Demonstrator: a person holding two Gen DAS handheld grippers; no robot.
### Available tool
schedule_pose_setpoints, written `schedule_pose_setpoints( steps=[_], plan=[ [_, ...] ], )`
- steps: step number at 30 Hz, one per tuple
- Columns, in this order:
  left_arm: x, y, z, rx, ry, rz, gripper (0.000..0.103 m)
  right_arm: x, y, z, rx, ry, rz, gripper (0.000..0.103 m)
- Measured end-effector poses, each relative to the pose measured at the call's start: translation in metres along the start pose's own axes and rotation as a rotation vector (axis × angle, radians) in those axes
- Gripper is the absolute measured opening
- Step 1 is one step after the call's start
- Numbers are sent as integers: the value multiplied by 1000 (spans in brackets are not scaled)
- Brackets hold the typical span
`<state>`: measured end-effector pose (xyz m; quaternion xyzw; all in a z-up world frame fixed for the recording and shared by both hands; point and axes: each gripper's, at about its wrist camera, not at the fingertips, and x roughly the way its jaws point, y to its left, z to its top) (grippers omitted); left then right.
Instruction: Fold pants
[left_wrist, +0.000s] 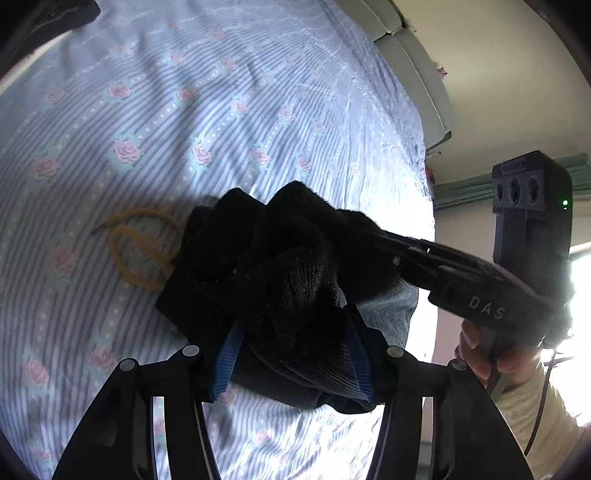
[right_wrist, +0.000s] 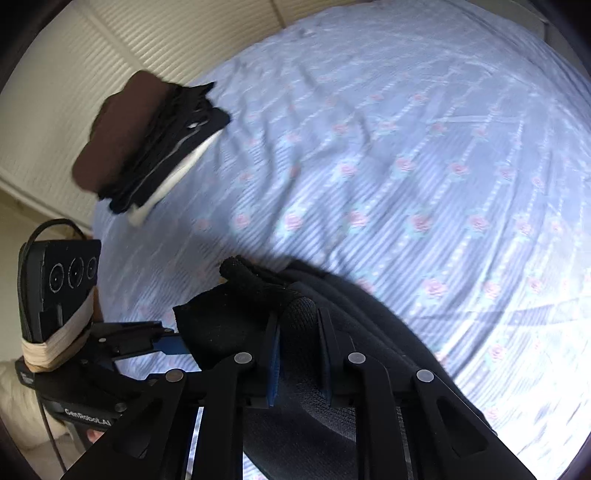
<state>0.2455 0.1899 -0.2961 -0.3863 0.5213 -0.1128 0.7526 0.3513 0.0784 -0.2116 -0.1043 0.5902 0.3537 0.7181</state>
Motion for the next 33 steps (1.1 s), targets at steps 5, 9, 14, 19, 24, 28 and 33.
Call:
schedule_pose_setpoints(
  steps=[5,9,14,19,24,28,33],
  plan=[
    [-16,-1,-13,-5,-5,20,53,11,10,-3,8,18,-38,35],
    [-33,17,-21,-76,-68,61,52,9,32,-2,-150,17,-77,55],
    [-28,31,-18,-146,-39,33,53,32,29,19,-199,116,-80,60],
    [-21,25,-11,-123,-46,51,58,55,16,25,-144,195,-4,62],
    [-16,18,-3,-89,-28,-14,30,47,13,19,-105,162,44,34],
    [-22,-4,1,34,-56,-1,30,14,10,9,-102,77,30,32],
    [-6,15,9,-26,-14,70,41,10,-1,10,-34,35,-18,38]
  ],
)
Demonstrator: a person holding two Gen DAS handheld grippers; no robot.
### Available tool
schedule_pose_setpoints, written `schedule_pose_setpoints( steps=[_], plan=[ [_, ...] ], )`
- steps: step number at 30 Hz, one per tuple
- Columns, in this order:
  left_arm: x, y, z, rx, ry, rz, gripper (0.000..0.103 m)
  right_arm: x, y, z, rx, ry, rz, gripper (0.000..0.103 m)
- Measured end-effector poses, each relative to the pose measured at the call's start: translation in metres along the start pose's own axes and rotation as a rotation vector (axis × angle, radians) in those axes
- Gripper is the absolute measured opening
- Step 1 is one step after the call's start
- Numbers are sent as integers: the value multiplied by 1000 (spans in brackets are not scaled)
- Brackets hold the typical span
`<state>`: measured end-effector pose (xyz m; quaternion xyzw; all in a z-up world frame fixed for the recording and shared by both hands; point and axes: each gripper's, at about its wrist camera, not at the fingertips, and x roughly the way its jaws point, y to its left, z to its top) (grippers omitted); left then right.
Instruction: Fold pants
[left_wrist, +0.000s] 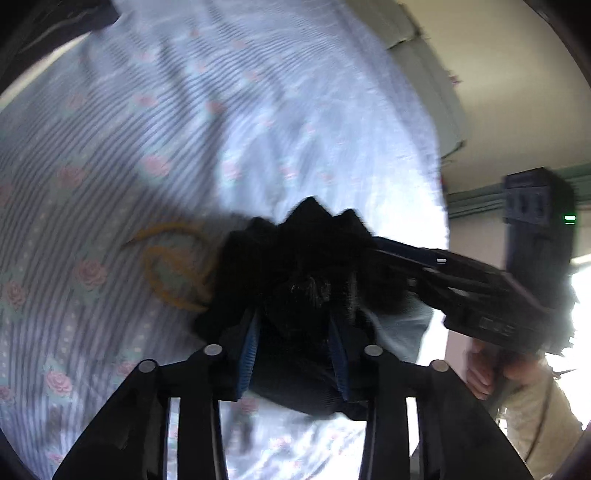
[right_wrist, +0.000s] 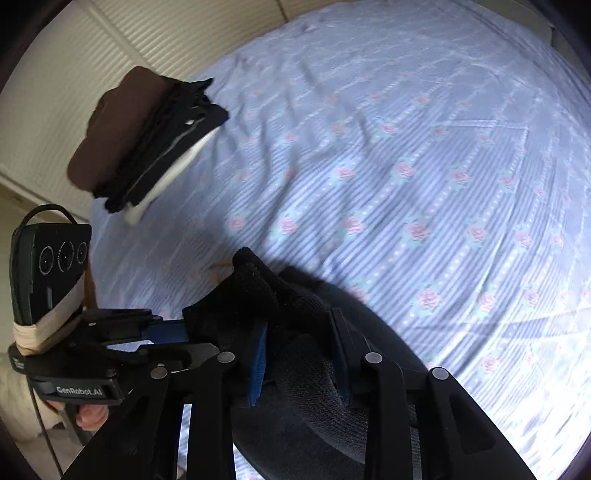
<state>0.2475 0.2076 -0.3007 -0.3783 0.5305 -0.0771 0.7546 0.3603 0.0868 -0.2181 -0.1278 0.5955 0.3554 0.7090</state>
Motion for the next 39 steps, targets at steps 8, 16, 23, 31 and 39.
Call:
schedule_pose_setpoints(
  steps=[8,16,23,31,39],
  plan=[
    [-15,7,-7,-18,-11,126,64,-51,9,-42,206,-255,-201,84],
    [-46,-12,-20,-43,-83,162,84,-74,-39,-146,642,-327,-273,84],
    [-13,-37,-16,-80,-30,118,92,-33,-67,-199,894,-306,-49,84],
    [15,-25,-22,-88,16,181,96,-10,-46,-184,783,-242,-100,92],
    [24,1,-37,-105,26,132,99,-9,-69,-196,851,-253,-18,93]
  ],
)
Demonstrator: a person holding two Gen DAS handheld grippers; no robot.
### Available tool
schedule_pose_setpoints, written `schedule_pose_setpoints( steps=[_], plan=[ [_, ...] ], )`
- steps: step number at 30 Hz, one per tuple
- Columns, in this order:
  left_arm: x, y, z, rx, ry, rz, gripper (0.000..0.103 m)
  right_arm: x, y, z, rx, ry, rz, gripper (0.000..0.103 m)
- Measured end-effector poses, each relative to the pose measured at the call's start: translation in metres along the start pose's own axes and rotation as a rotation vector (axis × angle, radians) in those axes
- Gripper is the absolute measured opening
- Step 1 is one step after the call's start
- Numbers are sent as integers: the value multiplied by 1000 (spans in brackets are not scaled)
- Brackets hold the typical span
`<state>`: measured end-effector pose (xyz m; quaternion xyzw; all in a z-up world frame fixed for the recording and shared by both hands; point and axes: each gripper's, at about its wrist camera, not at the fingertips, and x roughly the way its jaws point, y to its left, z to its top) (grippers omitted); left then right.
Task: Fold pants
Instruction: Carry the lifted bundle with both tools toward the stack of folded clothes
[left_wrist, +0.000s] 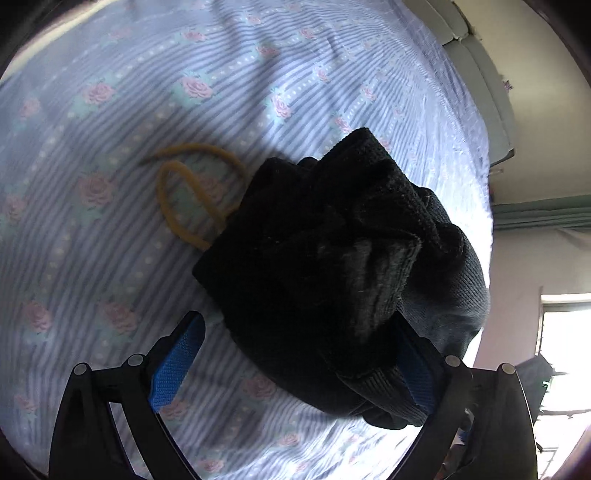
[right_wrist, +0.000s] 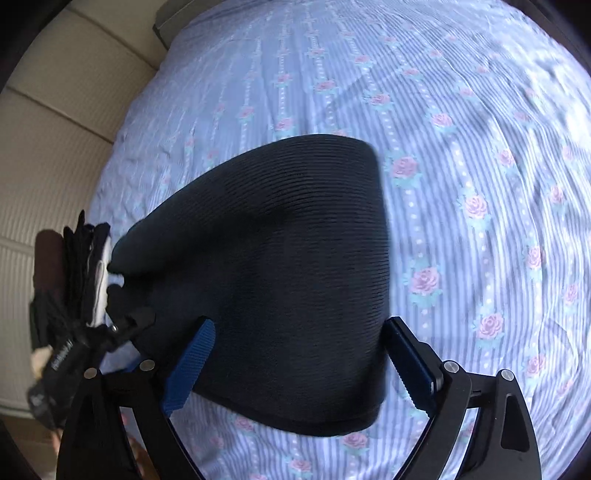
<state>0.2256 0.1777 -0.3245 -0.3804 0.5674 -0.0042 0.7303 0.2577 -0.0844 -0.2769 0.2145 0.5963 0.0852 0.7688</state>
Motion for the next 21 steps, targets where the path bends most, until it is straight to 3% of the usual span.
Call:
schedule_pose_setpoints(
  steps=[6,8,13,21],
  plan=[
    [20,6,8,-12,22,-77,95,20,-14,0,42,20,34,93],
    [22,5,10,-9,32,-106,86,28,-17,3,59,24,57,93],
    [20,5,12,-4,51,-118,76,43,-25,14,97,49,130,90],
    [-3,-13,2,42,29,-82,65,30,-7,19,61,58,151,56]
  ],
)
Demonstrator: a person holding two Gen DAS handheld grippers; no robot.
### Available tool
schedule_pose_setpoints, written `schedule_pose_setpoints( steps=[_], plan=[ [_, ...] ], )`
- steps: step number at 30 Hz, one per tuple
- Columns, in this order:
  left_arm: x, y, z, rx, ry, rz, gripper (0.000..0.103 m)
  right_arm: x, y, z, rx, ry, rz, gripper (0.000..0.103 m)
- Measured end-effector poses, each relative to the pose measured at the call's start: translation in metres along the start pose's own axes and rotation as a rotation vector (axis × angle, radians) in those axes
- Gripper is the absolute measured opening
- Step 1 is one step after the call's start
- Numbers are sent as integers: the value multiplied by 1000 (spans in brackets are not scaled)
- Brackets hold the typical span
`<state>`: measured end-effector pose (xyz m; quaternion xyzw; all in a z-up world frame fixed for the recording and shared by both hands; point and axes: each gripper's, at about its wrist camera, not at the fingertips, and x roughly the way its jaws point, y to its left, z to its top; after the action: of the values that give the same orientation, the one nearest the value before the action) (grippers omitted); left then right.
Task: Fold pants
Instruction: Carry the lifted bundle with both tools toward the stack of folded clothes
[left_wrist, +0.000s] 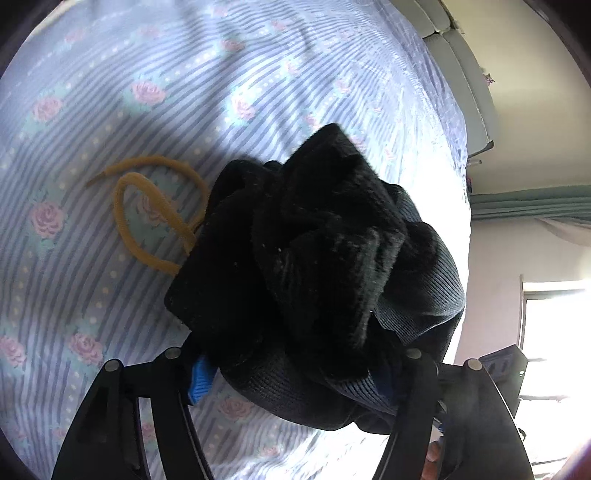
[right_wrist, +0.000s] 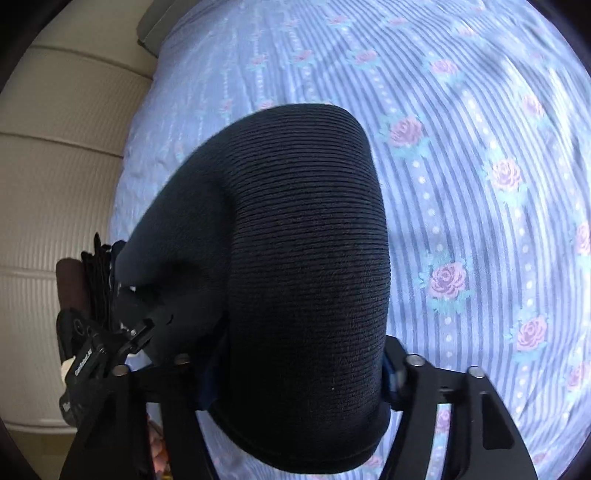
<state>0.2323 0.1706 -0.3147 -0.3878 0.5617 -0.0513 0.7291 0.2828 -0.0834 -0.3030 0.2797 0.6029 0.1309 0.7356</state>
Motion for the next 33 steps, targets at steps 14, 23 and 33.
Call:
schedule_pose_setpoints(
  steps=[14,23,33],
  plan=[
    [-124,-60,-54,108,-187,-38,65,-109,51,-45,-160,-125,84,52],
    [-205,-102,-113,181,-333,-7,65,-182,86,-86,-264,-197,157,52],
    [-278,-109,-137,211,-445,5,65,-234,110,-121,-347,-244,233,52]
  ],
)
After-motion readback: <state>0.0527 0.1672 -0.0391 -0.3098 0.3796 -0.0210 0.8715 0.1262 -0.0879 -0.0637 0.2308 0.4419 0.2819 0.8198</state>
